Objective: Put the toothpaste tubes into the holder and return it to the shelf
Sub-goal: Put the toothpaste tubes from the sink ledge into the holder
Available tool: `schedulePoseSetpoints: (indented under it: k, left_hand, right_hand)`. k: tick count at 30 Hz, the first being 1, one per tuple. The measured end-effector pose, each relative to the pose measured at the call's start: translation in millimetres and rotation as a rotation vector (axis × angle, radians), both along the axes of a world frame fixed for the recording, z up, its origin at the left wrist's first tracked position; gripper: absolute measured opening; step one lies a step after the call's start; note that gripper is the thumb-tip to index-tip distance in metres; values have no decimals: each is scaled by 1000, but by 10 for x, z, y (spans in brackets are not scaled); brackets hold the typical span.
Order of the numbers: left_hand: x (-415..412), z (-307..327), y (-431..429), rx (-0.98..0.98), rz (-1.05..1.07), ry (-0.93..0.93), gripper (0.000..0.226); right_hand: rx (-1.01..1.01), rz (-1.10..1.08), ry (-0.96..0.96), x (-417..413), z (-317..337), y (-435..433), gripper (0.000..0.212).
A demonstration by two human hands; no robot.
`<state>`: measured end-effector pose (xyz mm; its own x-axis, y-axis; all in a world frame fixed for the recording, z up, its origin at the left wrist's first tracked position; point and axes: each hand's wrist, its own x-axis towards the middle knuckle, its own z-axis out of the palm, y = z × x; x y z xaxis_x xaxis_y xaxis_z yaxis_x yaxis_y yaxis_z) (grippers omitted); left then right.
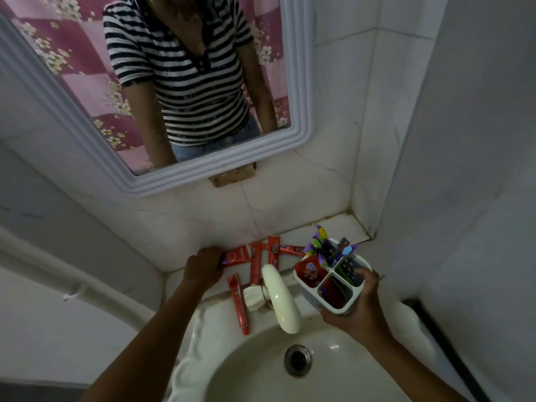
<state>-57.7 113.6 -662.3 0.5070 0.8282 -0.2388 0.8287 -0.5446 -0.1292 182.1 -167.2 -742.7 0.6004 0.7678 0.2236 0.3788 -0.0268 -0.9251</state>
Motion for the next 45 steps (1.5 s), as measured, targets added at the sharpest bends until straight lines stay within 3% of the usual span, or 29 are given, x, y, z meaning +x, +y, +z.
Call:
schedulePoseSetpoints:
  k: [3, 6, 12, 14, 17, 19, 22, 27, 30, 33, 36, 39, 42, 45]
  left_hand:
    - [53, -74, 67, 73, -127, 150, 41]
    - [114, 48, 134, 3, -143, 161, 42]
    - [161, 603, 66, 12, -67, -103, 27]
    - [162, 829, -1, -80, 16, -262, 24]
    - [246, 1119, -211, -362, 134, -733, 18]
    - [429, 1293, -451, -585, 94, -990, 24]
    - [820, 1427, -817, -830, -39, -1118, 38]
    - [1436, 1406, -1315, -757, -342, -910, 43]
    - [1637, 1326, -1451, -699, -361, -819, 46]
    - [1621, 1297, -1354, -664, -358, -696, 64]
    - [1361, 1393, -1049, -623, -255, -827, 67]
    - [1025, 1375, -735, -483, -66, -929, 49]
    - [650, 1060, -538, -179, 113, -662, 30]
    - [309, 554, -530, -190, 269, -262, 35]
  right_hand:
    - [-14, 9, 20, 11, -9, -3, 121]
    - [-22, 22, 23, 14, 7, -5, 121]
    - [6, 10, 19, -10, 22, 3, 118]
    - [14, 6, -18, -13, -1, 11, 116]
    - [36, 24, -10, -1, -1, 6, 115]
    - [61, 41, -6, -5, 14, 14, 121]
    - [85, 33, 3, -15, -3, 40, 132]
    - [27, 19, 109, -42, 2, 22, 147]
    - [14, 3, 92, -17, -12, 39, 148]
    - [-22, -9, 125, 3, 10, 16, 148]
    - [-50, 16, 116, 39, 7, -4, 148]
    - [-20, -12, 132, 24, -7, 32, 146]
    - [-16, -35, 79, -21, -44, 45, 148]
    - [-12, -44, 47, -30, -54, 49, 150]
